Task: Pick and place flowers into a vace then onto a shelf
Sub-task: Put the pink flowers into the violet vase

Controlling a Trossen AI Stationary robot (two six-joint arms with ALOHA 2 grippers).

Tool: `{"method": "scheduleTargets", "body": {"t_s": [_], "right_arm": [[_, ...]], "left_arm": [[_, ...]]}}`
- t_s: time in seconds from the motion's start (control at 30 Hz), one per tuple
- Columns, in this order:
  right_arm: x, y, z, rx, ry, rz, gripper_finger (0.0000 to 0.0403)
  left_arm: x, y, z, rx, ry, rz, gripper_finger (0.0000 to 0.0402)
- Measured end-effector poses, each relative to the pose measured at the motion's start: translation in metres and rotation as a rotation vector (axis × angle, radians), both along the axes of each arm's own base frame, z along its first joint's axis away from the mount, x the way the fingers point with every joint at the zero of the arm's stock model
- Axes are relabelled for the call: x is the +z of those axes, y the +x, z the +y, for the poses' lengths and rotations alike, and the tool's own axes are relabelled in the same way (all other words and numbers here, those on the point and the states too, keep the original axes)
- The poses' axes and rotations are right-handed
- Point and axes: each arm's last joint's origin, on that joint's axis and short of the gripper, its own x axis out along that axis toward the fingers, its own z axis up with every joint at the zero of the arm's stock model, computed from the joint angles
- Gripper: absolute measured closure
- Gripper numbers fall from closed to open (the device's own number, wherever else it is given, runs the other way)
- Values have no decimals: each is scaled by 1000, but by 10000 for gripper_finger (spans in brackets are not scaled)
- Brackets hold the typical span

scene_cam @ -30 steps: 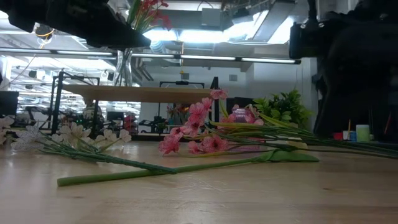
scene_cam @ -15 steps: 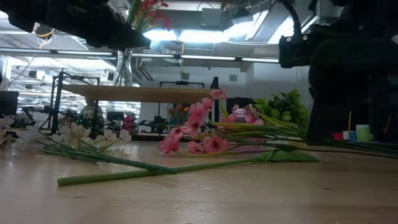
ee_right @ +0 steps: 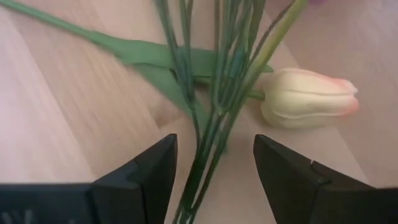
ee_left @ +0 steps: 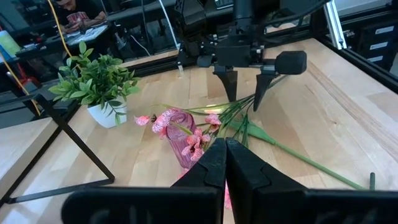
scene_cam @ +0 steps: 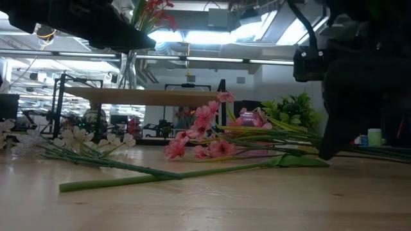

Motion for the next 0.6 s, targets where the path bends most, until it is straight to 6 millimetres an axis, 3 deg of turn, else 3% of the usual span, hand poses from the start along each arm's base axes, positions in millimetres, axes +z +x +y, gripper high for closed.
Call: {"method": "scheduleTargets", "body": {"t_s": [0.17, 0.27, 0.6], "right_arm": [[0, 1, 0, 3, 2, -13, 193], [0, 1, 1, 5, 10, -10, 215], [0, 2, 2, -57, 75, -19, 382]], "left_arm": [[0, 0, 0, 0, -1, 0, 400], [0, 0, 0, 0, 0, 1, 400], [0, 0, 0, 0, 0, 3, 400]]}}
